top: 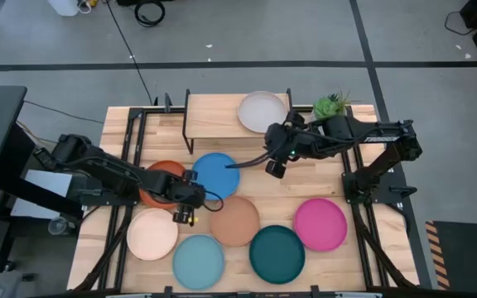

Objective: Place and stack plates onto a shelf
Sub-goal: Put the blue plate on the shelf

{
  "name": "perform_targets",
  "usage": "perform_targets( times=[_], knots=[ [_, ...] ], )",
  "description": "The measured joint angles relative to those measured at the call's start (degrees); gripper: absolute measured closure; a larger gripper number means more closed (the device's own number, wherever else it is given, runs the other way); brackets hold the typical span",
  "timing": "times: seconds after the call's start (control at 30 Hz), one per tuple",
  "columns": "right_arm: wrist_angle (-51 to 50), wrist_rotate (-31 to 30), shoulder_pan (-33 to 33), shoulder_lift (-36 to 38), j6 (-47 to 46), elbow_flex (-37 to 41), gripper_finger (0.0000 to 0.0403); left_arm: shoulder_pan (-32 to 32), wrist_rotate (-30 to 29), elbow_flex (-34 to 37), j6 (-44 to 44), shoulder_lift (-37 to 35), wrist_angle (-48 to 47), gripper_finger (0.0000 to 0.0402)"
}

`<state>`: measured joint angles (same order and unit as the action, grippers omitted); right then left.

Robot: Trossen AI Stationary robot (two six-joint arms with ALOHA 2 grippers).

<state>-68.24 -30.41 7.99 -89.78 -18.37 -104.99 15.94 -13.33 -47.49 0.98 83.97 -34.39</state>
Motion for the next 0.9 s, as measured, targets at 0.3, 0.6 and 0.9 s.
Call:
perform_targets(
  times=[0.3, 0.6, 0.9],
  knots=[
    [0.06, -0.23, 1.65, 0.00, -4.57, 0.00, 0.0252, 0.00, -6.95, -0.04, -9.65, 7.06, 5.75, 0.0226],
    [0.04, -1.62, 2.80, 0.00, -5.51, 0.00, 0.0252, -0.39, -5.41, -0.15, -10.74, 11.17, 6.56, 0.0274],
    [-0.09, -1.62, 2.78, 0.00, -5.62, 0.00, 0.0252, -0.31, -5.69, -1.72, -11.61, 9.07, 4.00, 0.0387]
  ],
)
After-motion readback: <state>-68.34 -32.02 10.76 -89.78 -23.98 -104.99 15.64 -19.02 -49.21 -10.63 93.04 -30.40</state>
